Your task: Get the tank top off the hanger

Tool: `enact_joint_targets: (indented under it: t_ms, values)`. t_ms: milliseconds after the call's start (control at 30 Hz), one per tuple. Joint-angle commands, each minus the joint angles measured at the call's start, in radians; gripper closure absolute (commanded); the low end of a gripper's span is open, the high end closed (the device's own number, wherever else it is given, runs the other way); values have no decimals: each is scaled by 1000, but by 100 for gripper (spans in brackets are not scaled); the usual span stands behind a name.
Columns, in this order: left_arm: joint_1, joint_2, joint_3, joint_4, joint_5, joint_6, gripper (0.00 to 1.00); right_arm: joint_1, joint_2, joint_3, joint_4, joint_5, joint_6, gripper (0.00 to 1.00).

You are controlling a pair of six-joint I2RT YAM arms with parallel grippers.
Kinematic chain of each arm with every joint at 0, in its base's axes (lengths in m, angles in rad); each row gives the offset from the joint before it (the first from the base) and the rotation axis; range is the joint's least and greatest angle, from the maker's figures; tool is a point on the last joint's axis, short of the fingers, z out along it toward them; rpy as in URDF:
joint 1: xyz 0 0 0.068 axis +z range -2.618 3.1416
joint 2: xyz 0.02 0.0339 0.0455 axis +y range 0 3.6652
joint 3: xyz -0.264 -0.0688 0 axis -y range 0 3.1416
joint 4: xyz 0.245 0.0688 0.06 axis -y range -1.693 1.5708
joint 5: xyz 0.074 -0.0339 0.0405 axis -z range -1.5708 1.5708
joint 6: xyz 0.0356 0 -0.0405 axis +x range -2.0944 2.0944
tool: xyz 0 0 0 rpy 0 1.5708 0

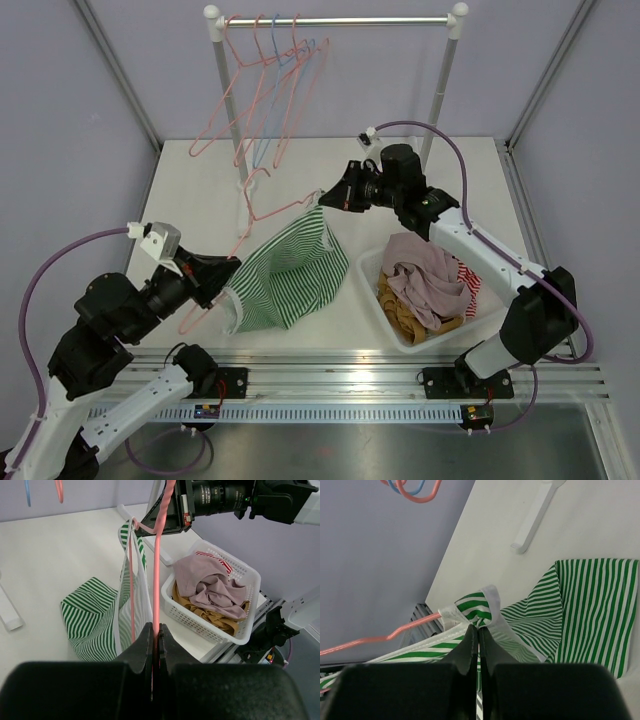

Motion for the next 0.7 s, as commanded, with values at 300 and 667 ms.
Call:
enact_joint_targets:
  t_ms: [300,667]
  values:
    - [-3,-21,82,130,84,10,100,-241,-16,-31,-29,258,41,100]
    - [-3,-46,56,116,140,-22,100,-284,104,128,-124,248,30,100]
